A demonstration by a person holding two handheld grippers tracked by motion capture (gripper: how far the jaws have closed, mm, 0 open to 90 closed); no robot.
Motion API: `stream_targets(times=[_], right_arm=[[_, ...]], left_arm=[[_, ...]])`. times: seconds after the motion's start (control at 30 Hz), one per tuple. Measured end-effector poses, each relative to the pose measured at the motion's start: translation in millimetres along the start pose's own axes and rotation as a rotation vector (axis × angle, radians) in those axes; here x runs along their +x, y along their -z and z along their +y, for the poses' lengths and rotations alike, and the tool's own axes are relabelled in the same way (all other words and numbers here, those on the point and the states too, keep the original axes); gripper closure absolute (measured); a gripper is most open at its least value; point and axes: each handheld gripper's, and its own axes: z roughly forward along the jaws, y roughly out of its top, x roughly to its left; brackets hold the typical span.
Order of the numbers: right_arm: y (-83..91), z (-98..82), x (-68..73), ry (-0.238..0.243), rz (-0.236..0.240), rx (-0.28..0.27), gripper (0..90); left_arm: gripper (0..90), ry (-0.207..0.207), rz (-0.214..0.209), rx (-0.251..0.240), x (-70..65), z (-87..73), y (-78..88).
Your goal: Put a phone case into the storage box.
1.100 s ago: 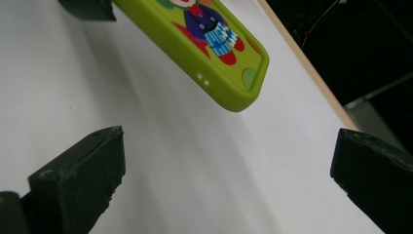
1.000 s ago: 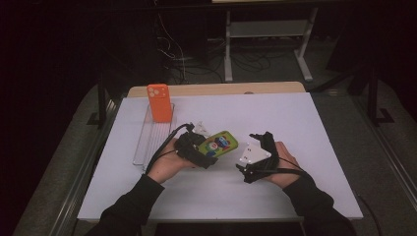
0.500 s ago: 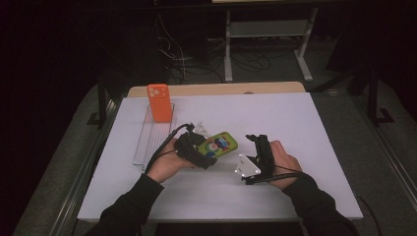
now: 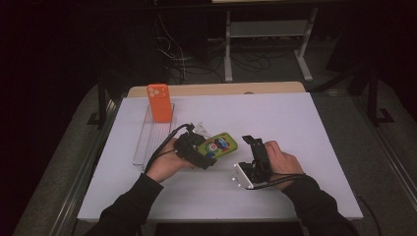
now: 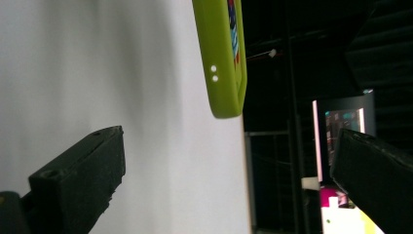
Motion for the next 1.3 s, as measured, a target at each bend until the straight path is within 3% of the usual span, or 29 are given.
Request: stream_targets(times=[0.2,0.33,0.6,0.9,1.3], right_arm=[[1.8,5.3,3.0,0.033,-0.033,-0.029,4.2],[1.0,8.5,6.4,0.011,-0.057,-0.049,8.8],[1.8,15.6,9.4,0.024,-0.08,-0.047,19.2],[0.0,23.0,14.5,0.092,-0.068,-0.038,42.8],[1.8,26.4,16.0,0.094,-0.073,-0.03,71.7]], left_arm=[[15.4,-0.016,-0.006,-0.004,-4.4,2.7,-0.1],[15.3,-0.026,-0.015,-0.007,-9.1,5.5,0.3],[15.3,-0.049,-0.034,-0.019,-17.7,10.0,0.2],[15.3,-0.057,-0.045,-0.016,-23.4,12.0,-1.4],[15.1,-0.054,-0.046,-0.014,-22.2,10.7,-3.1]])
